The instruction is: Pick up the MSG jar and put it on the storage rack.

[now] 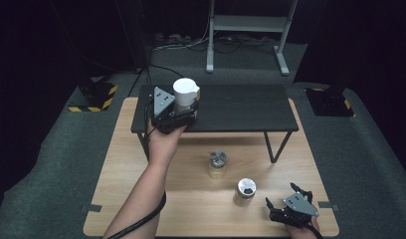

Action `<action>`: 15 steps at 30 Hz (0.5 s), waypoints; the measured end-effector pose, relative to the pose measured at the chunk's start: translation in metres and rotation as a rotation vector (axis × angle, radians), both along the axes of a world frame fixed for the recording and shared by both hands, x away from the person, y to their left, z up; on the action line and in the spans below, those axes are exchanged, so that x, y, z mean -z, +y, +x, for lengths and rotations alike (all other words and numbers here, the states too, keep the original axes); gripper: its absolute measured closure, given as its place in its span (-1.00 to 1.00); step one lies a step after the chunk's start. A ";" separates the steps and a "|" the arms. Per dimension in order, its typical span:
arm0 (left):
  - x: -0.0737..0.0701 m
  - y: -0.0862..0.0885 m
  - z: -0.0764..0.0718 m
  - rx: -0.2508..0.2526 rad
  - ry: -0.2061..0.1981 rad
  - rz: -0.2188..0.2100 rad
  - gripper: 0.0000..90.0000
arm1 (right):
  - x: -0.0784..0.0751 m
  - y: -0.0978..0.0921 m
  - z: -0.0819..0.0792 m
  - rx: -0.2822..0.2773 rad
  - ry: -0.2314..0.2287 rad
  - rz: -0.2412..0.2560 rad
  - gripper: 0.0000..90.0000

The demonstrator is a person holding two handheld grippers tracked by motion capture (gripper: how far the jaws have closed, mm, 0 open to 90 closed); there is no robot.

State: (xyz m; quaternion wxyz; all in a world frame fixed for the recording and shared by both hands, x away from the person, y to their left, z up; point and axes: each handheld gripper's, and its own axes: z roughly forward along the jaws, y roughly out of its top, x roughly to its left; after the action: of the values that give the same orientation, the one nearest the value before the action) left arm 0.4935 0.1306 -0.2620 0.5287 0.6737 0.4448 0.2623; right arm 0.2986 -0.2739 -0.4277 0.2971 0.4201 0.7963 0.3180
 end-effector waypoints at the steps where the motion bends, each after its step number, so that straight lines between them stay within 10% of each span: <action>1: 0.000 0.000 0.000 0.000 0.000 0.000 -0.71 | 0.000 0.000 0.000 0.000 0.000 0.000 -0.98; 15: -0.001 -0.001 -0.005 -0.003 0.015 0.007 -0.99 | 0.000 0.000 0.000 -0.003 0.001 -0.003 -0.98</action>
State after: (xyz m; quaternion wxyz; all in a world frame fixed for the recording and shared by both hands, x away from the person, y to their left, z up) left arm 0.4880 0.1297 -0.2610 0.5225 0.6769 0.4487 0.2597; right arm 0.2987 -0.2737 -0.4278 0.2970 0.4187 0.7974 0.3173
